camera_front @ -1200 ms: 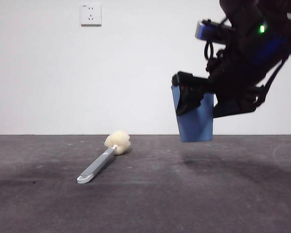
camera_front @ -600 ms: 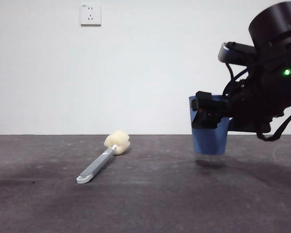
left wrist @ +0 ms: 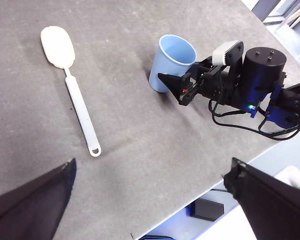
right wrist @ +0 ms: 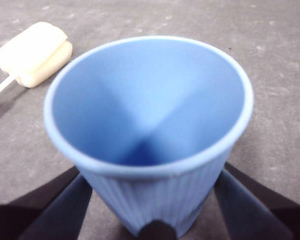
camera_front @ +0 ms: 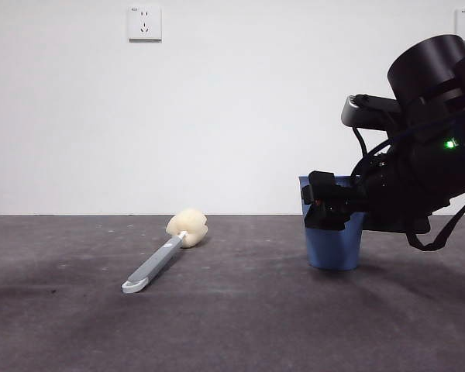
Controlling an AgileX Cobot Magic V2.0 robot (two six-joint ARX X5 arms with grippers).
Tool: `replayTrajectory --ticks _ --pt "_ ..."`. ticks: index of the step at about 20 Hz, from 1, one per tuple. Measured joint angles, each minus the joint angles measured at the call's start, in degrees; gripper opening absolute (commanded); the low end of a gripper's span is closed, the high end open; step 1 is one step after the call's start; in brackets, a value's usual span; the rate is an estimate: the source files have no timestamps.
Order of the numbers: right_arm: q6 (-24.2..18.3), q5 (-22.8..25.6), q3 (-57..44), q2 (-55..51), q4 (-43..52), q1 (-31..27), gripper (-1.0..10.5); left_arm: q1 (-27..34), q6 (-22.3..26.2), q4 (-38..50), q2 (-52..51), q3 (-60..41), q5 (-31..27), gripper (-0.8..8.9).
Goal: Pick up the cup brush,pick up the cup,insert the brush into the cup,clean the cup,put the cup brush back,put the cup back to the fixed position on the table
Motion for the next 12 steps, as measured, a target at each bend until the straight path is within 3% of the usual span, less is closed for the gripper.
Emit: replayTrajectory --ticks 1,3,9,12 --pt "0.00 0.04 0.11 -0.11 -0.55 0.07 4.5 0.00 -0.02 -0.07 0.00 0.00 -0.02 5.34" --pt "0.07 0.07 0.26 -0.28 -1.22 0.11 5.3 0.00 0.00 -0.07 0.00 0.00 0.00 5.34" --pt "0.46 -0.15 -0.48 -0.57 -5.51 0.31 5.5 0.00 0.00 -0.68 -0.02 0.00 -0.02 5.34" --pt "0.68 -0.17 -0.48 -5.77 -8.59 0.37 5.5 0.00 0.00 -1.05 0.00 0.00 -0.02 5.34"
